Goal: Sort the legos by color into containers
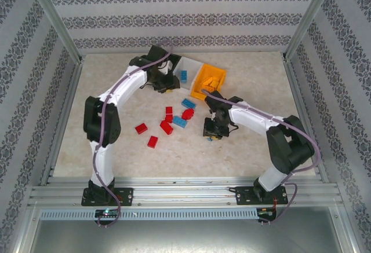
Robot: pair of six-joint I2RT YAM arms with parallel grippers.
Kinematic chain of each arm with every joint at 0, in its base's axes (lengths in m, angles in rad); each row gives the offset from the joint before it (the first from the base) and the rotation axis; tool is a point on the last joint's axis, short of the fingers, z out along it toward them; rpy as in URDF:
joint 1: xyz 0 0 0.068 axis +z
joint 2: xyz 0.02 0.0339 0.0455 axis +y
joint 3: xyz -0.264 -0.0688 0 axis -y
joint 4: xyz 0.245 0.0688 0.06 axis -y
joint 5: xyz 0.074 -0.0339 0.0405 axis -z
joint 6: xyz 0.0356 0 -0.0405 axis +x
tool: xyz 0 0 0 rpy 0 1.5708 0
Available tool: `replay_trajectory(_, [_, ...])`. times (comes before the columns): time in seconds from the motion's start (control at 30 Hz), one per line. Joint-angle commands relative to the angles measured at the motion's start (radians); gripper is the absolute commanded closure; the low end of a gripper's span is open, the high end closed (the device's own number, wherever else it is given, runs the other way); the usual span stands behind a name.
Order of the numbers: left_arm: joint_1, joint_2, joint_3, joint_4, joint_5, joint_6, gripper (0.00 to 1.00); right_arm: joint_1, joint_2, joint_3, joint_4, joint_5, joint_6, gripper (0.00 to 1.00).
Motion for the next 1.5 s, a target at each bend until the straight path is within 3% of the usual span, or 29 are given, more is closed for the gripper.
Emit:
replay_trajectory(0.0, [-0.013, 0.141, 0.193, 0.039, 0.044, -0.052, 0.73, -0.010, -0.068, -0.036, -0.023, 0.012, 0.004, 0.76])
replay_trajectory(0.07, [-0.014, 0.260, 0.373, -0.007, 0.043, -0.057, 0.70, -0.011, -0.099, -0.048, -0.031, 0.007, 0.017, 0.76])
replay_trajectory(0.13, [-0.014, 0.368, 0.545, -0.056, 0.042, -0.062, 0.59, -0.012, -0.130, -0.050, -0.044, 0.011, 0.026, 0.76])
replay_trajectory(0.23, [-0.010, 0.506, 0.763, -0.108, 0.058, -0.088, 0.51, -0.018, -0.179, -0.053, -0.058, 0.018, 0.036, 0.76])
replay_trajectory(0.37, [-0.001, 0.527, 0.769, -0.090, 0.065, -0.113, 0.32, -0.040, -0.234, -0.056, -0.057, 0.003, 0.048, 0.76])
replay_trajectory(0.6, [-0.006, 0.415, 0.715, -0.172, 0.052, -0.049, 0.24, -0.067, -0.258, -0.005, -0.007, -0.050, 0.066, 0.76])
replay_trajectory(0.73, [-0.014, 0.181, 0.487, -0.175, -0.017, 0.016, 0.22, -0.086, -0.186, 0.083, 0.038, -0.094, 0.061, 0.76])
replay_trajectory(0.9, [-0.012, -0.216, -0.035, -0.057, -0.106, 0.043, 0.19, -0.109, -0.022, 0.265, 0.059, -0.127, 0.022, 0.76])
replay_trajectory(1.13, [-0.013, -0.655, -0.661, -0.003, -0.099, -0.036, 0.19, -0.151, 0.263, 0.619, 0.059, -0.168, -0.004, 0.77])
replay_trajectory(1.27, [-0.012, -0.843, -0.869, -0.043, -0.119, -0.068, 0.19, -0.158, 0.422, 0.846, 0.043, -0.189, -0.010, 0.77])
replay_trajectory(1.47, [-0.013, -0.996, -0.999, -0.141, -0.144, -0.077, 0.18, -0.164, 0.628, 1.146, 0.013, -0.211, 0.007, 0.77])
